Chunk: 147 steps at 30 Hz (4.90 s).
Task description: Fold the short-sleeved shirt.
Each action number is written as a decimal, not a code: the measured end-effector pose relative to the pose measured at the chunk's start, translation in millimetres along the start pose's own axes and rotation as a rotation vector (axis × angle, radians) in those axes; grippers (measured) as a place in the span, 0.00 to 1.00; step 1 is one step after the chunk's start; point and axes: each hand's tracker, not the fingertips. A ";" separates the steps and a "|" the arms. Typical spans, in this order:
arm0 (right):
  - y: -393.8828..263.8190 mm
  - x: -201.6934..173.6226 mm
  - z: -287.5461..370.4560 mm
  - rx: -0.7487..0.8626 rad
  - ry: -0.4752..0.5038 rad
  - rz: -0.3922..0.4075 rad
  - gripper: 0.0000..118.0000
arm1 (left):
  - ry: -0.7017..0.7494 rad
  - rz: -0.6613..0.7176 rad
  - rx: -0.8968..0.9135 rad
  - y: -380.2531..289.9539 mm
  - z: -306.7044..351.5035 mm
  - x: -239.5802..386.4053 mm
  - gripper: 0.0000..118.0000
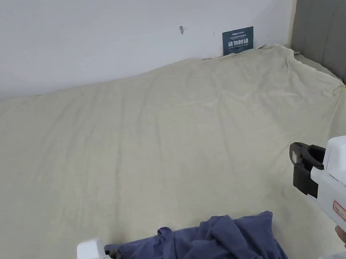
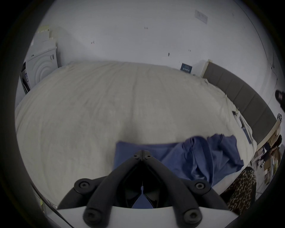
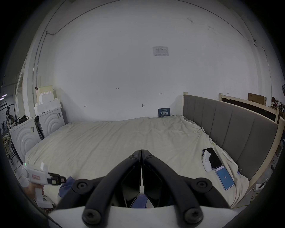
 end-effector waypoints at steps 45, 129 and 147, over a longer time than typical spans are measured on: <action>10.6 -8.3 12.0 0.027 -0.034 0.032 0.00 | -0.197 0.208 -0.238 43.9 20.2 -87.2 0.81; -4.2 18.6 28.6 0.002 -0.060 -0.016 0.00 | -0.295 0.020 -0.455 49.9 -77.3 175.8 0.15; 0.0 21.7 34.3 0.026 -0.071 -0.031 0.00 | -0.338 -0.111 -0.007 90.4 25.5 145.5 0.80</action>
